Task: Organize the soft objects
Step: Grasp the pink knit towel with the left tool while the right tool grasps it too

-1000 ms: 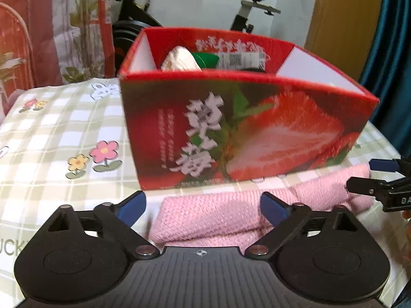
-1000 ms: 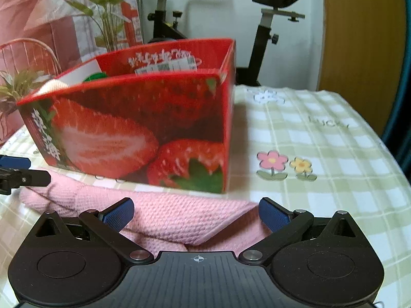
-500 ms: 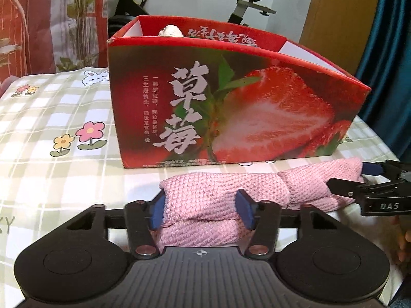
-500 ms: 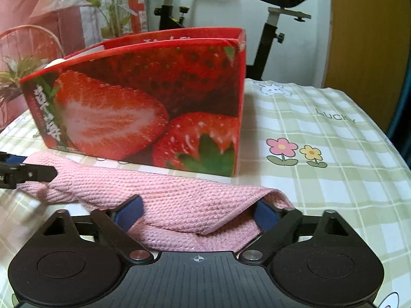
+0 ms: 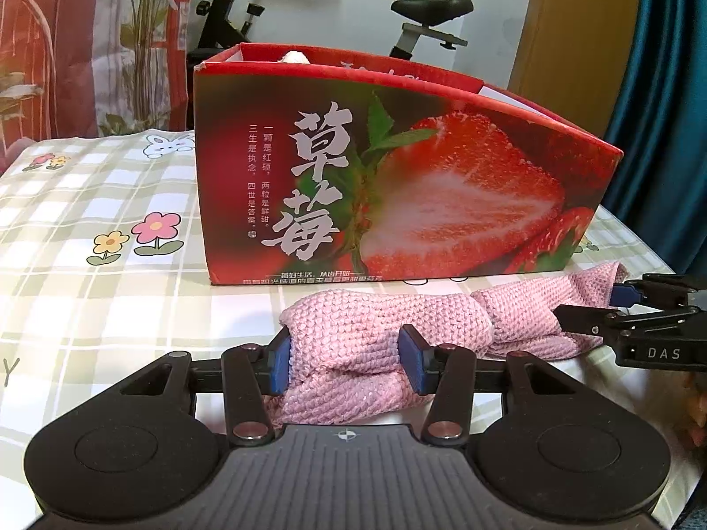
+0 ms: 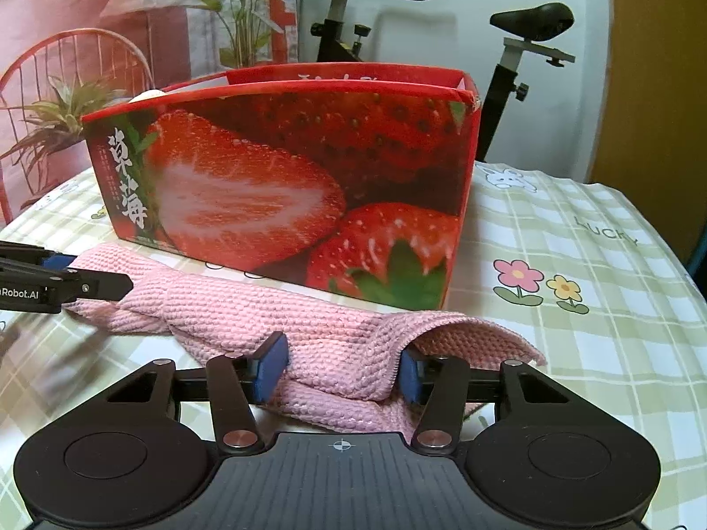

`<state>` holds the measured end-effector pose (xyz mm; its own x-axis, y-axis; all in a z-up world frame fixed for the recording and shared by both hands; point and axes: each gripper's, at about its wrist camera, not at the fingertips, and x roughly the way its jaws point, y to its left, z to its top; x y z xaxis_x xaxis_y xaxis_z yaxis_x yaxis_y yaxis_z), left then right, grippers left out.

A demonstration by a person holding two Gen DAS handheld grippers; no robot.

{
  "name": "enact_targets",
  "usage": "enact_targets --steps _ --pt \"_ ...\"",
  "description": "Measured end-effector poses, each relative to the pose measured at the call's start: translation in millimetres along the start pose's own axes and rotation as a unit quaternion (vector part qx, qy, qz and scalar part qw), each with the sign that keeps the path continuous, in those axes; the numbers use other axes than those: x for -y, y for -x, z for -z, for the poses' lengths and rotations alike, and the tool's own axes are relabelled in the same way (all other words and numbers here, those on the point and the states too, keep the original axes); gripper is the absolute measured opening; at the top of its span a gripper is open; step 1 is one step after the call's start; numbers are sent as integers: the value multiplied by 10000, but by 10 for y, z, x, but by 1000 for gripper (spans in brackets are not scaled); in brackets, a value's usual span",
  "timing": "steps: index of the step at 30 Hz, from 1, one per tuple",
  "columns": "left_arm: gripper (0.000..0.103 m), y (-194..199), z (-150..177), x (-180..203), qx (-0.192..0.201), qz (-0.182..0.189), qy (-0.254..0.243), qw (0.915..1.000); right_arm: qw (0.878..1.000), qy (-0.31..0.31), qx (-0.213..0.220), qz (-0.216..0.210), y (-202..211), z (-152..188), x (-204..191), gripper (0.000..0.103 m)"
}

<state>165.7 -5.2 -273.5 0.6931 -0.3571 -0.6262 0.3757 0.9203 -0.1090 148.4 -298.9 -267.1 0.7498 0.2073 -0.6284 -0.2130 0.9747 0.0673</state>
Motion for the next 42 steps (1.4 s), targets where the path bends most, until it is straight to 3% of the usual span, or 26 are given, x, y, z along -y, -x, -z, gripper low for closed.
enact_targets --steps 20,29,40,42 --pt "54 -9 12 1 35 -14 -25 10000 10000 -22 2 -20 -7 6 12 48" --pt "51 -10 12 -15 44 34 7 10000 9998 94 44 -148 6 18 -29 35" --pt "49 -16 2 -17 34 44 23 10000 9998 55 42 -175 8 16 -35 33" --pt "44 -7 -12 -12 11 59 36 10000 9998 73 39 -184 11 14 -40 30"
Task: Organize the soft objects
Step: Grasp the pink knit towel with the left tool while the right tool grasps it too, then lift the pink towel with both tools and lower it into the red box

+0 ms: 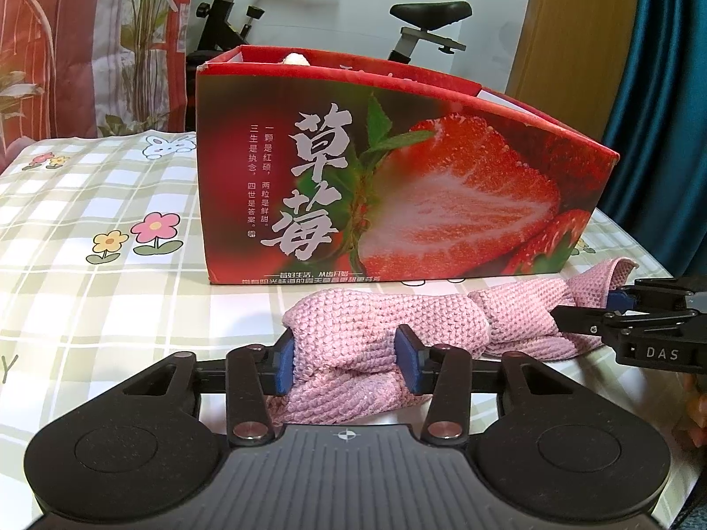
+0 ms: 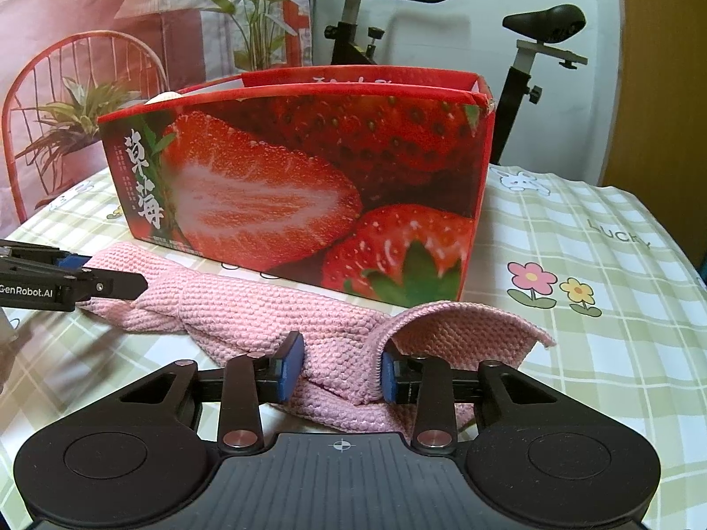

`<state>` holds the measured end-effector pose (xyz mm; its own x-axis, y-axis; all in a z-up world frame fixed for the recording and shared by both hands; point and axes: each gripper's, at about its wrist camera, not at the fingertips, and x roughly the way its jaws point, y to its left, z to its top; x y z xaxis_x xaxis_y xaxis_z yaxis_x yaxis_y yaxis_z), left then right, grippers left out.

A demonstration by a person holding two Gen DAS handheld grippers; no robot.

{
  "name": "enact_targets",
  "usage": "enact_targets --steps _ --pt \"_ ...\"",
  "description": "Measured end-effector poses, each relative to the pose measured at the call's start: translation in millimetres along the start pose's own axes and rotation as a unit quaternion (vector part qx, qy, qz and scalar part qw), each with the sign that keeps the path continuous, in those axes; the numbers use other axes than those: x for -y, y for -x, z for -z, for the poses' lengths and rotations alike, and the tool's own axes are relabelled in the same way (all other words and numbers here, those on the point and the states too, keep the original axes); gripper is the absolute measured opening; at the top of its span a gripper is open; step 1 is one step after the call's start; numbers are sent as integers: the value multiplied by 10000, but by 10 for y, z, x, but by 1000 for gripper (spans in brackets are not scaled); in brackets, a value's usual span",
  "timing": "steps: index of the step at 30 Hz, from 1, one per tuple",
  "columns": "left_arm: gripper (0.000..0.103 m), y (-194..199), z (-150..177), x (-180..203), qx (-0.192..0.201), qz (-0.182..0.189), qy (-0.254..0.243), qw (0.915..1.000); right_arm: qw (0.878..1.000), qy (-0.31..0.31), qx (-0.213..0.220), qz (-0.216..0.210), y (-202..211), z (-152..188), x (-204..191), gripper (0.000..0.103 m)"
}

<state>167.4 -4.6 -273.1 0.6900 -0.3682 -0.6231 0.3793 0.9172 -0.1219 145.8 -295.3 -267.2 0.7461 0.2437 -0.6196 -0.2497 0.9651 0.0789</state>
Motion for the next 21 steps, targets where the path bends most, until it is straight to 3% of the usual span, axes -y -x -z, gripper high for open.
enact_targets --steps 3,6,21 --pt "32 39 -57 16 -58 20 2 10000 10000 89 -10 2 20 -21 -37 23" --pt "28 101 -119 21 -76 77 40 9999 10000 36 13 -53 60 -41 -44 15" --pt "26 625 -231 174 468 110 -18 9988 9984 -146 523 -148 563 -221 -188 12"
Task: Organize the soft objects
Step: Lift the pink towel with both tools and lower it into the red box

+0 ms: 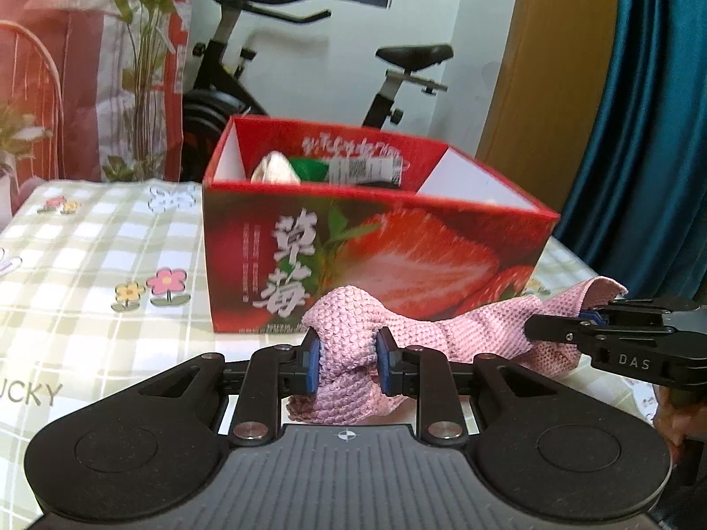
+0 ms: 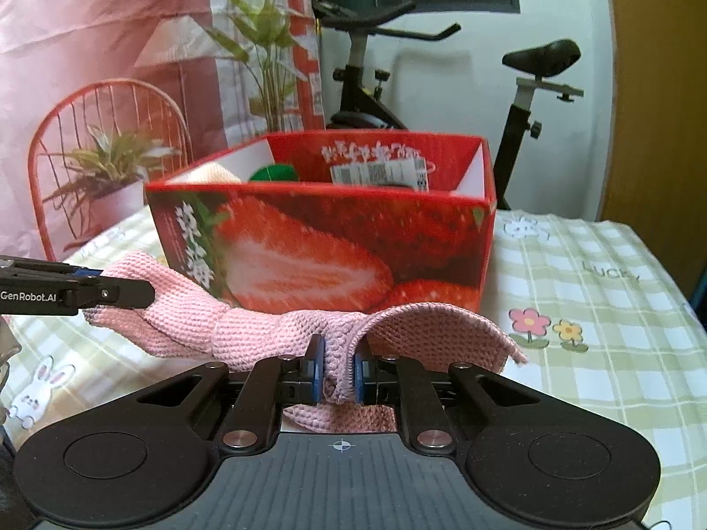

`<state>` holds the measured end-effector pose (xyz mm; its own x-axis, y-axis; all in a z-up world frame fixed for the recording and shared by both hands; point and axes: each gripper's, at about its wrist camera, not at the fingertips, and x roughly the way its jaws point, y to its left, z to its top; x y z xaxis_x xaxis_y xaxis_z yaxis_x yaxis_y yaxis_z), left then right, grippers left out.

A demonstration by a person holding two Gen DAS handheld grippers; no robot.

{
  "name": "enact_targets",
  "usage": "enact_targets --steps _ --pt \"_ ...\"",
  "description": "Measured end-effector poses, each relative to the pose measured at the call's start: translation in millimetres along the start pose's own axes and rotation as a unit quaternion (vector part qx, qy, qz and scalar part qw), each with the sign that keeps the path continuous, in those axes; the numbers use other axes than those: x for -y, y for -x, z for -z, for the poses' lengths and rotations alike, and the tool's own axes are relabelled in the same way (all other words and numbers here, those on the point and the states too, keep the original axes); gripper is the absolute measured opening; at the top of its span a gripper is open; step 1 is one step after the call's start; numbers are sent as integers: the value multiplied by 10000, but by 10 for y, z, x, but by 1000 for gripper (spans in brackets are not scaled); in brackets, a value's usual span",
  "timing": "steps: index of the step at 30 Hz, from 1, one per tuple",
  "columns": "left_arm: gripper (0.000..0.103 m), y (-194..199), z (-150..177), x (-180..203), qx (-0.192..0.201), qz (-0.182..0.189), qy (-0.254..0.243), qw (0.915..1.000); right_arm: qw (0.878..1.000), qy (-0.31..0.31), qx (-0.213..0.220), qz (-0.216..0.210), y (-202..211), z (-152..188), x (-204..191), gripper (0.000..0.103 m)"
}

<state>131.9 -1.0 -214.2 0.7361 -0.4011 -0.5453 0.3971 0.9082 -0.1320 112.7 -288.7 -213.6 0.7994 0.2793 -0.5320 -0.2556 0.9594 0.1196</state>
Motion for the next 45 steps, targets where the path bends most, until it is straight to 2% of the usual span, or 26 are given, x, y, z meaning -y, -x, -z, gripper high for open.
enact_targets --steps 14,26,36,45 --pt "26 257 -217 75 554 4 28 9985 9983 39 574 -15 360 -357 -74 12" --pt "26 229 -621 51 939 29 -58 9956 9957 150 911 -32 376 -808 5 12" --pt "26 32 -867 4 926 47 -27 9957 9959 179 884 26 140 -1149 147 12" --pt "26 -221 -1051 -67 663 43 -38 9978 9977 150 651 96 -167 -1311 286 12"
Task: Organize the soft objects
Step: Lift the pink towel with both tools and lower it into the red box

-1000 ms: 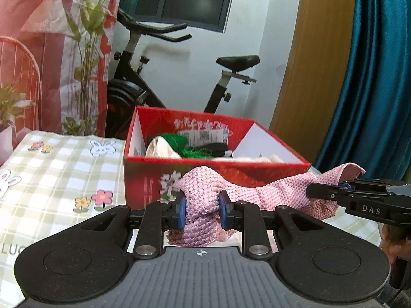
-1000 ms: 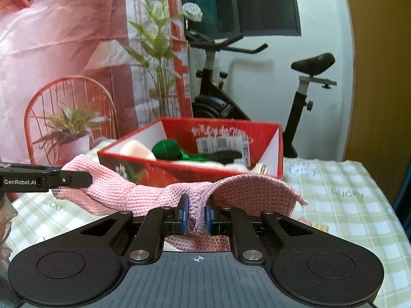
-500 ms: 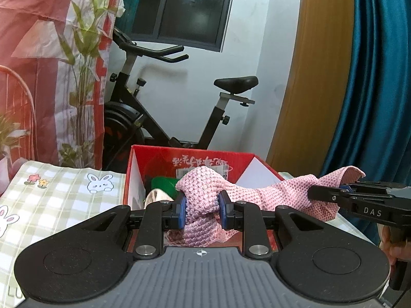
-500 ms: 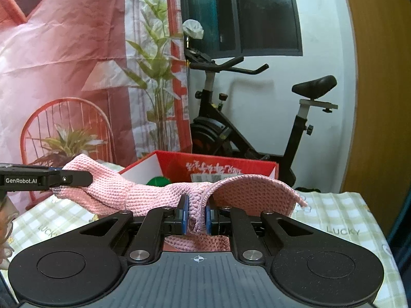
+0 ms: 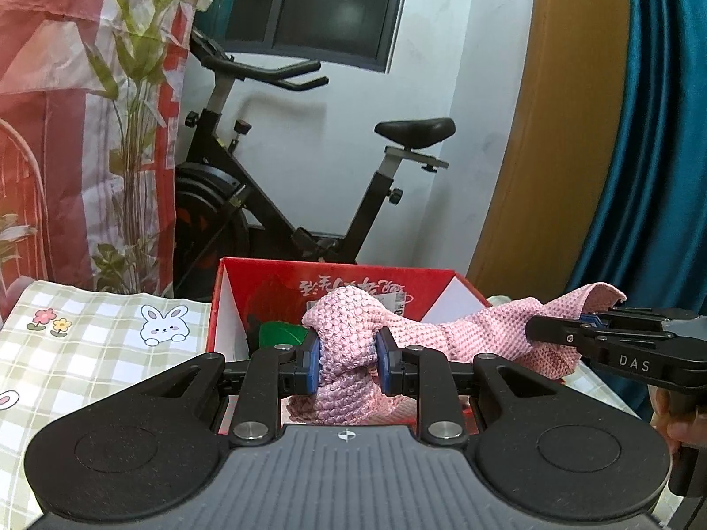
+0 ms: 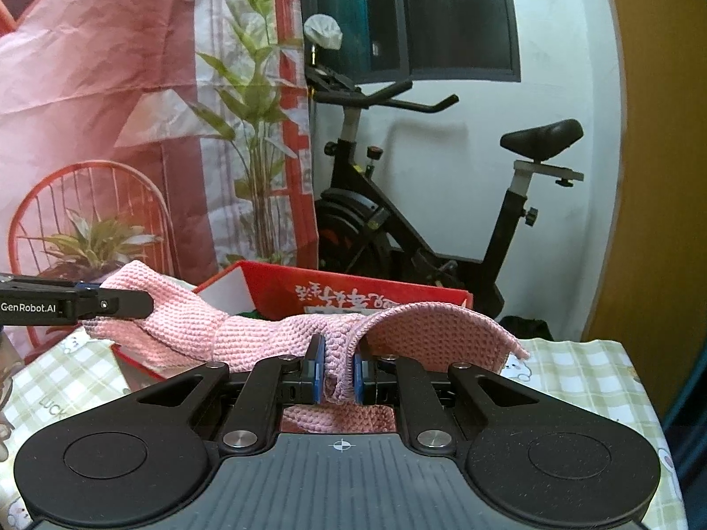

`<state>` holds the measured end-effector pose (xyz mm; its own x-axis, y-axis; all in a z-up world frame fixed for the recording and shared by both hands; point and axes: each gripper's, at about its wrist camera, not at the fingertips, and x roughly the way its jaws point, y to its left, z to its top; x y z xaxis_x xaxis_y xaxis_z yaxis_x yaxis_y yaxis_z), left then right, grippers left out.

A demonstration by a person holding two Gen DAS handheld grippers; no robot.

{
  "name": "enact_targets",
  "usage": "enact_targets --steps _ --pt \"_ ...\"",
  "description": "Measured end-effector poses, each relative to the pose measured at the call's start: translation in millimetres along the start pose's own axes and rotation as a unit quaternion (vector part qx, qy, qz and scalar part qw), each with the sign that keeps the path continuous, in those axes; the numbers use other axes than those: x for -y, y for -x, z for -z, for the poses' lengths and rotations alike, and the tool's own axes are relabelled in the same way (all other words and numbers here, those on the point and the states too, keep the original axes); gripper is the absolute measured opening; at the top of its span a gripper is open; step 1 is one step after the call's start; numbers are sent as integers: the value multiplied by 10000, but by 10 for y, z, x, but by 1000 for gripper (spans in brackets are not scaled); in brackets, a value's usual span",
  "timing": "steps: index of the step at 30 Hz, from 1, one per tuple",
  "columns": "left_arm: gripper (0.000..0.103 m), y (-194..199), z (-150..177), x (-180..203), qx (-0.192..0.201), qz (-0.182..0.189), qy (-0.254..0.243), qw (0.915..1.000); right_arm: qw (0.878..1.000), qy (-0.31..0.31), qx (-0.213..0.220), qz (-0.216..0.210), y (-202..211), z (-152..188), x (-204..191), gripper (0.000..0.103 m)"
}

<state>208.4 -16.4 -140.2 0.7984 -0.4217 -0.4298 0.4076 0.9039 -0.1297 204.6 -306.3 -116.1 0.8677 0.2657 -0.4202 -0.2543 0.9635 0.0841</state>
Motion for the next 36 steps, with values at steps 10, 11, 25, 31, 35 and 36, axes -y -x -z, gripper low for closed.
enact_targets --steps 10,11,25,31,35,36 --pt "26 -421 -207 -123 -440 -90 15 9990 9989 177 -396 197 -529 -159 28 12" --pt "26 -462 -210 -129 -491 -95 -4 9987 9986 196 -448 222 -583 -161 27 12" --pt "26 -878 -66 -226 -1415 -275 -227 9893 9918 104 -1269 145 -1130 38 -69 12" --pt "28 -886 -81 -251 -1392 -356 -279 9892 9903 108 -1381 140 -1152 106 -52 13" --pt "35 -850 -117 -229 -1347 -415 -315 9895 9896 184 -1420 160 -1115 100 -56 18" --pt "37 -853 -124 -232 -1353 -426 -307 9894 9896 199 -1414 172 -1096 96 -63 19"
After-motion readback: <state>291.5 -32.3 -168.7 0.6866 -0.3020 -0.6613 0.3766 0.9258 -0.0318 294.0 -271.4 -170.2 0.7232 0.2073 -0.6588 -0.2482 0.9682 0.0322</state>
